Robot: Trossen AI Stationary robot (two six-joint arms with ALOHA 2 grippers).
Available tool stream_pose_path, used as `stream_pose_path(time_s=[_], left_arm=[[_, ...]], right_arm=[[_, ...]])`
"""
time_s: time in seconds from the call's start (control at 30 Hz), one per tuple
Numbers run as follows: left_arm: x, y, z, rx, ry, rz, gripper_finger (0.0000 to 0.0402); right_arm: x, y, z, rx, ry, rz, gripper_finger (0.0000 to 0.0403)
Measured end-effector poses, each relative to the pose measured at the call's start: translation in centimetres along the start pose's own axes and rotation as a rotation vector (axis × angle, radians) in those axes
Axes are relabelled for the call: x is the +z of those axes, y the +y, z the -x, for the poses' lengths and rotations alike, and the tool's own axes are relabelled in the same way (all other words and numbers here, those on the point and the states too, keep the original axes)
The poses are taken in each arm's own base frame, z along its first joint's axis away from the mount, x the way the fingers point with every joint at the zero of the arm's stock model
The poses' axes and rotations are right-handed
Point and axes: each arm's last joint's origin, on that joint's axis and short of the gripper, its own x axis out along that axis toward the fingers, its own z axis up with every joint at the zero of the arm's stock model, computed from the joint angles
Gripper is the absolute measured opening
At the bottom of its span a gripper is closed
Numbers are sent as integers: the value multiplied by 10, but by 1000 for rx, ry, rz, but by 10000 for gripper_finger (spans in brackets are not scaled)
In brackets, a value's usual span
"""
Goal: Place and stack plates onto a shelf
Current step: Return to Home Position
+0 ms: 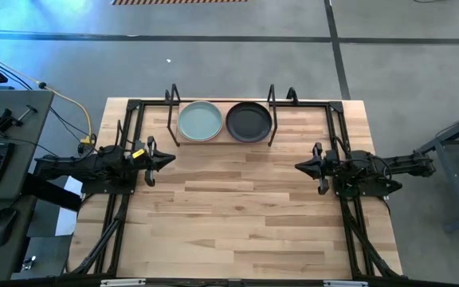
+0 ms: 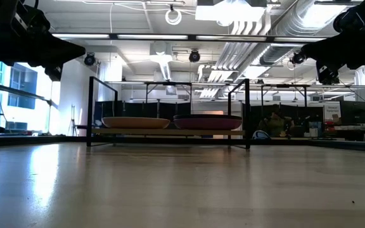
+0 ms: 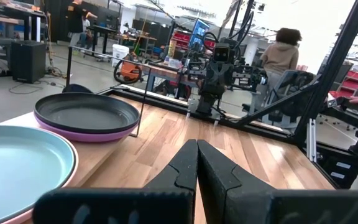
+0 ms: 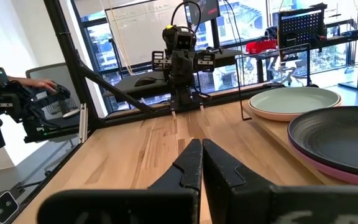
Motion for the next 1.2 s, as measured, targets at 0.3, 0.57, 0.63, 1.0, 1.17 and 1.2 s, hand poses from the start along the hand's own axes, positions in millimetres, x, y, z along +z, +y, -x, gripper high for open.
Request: stream_pose_path(time_s=[0.3,0.57,0.63,1.0,1.17,1.2], left_arm=[[0,0,0,0,0,0,0],[-2,-1,-1,-12,16,-2,0],[-2,-1,-1,-12,16,-2,0],[-2,-1,-1,-11,16,-2,0],[-2,-1,-1,-11,17,-2,0],[-2,-1,-1,-11,17,-2,0]], right_arm=[[0,0,0,1,-1,0,0],[-1,0,-1,-2,9,1,0],[-1,0,-1,-2,9,2,0],[-1,0,-1,-2,9,1,0],[-1,0,-1,-2,10,1,0],[-1,0,-1,-1,10,1,0]])
